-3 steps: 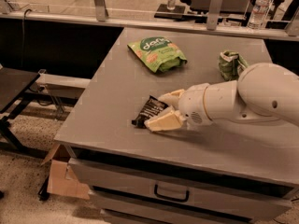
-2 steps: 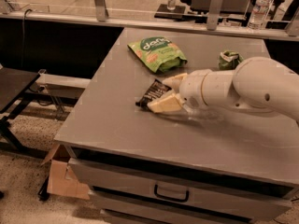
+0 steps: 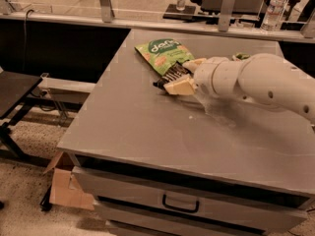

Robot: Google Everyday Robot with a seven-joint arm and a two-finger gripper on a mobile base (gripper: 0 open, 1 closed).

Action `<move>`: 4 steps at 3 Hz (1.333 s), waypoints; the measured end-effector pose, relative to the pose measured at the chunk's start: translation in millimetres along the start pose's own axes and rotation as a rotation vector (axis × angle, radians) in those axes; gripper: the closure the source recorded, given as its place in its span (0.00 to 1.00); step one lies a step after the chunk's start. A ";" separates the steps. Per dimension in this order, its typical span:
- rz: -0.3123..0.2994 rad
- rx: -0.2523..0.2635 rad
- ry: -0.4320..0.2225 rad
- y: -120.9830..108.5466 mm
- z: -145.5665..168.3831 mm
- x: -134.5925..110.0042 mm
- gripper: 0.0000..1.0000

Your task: Move rxbar chocolate near green rice chip bag

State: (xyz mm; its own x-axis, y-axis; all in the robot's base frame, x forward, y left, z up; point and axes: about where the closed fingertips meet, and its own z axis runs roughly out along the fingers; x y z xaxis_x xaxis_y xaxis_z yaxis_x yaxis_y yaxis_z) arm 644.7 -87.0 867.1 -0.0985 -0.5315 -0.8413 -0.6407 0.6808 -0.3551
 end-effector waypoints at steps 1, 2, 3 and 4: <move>0.019 0.071 0.040 -26.9 6.8 11.1 0.74; 0.035 0.112 0.066 -40.3 5.6 17.6 0.43; 0.046 0.123 0.068 -46.2 2.7 17.9 0.20; 0.058 0.133 0.048 -54.2 -7.8 9.5 0.00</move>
Offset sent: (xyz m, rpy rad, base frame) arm 0.0365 -0.0435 -0.0065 -0.0407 0.0144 -0.1836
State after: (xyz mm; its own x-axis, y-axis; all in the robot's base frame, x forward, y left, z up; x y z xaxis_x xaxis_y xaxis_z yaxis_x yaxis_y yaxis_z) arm 672.6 -132.9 881.6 -0.1702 -0.5108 -0.8427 -0.5268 0.7699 -0.3603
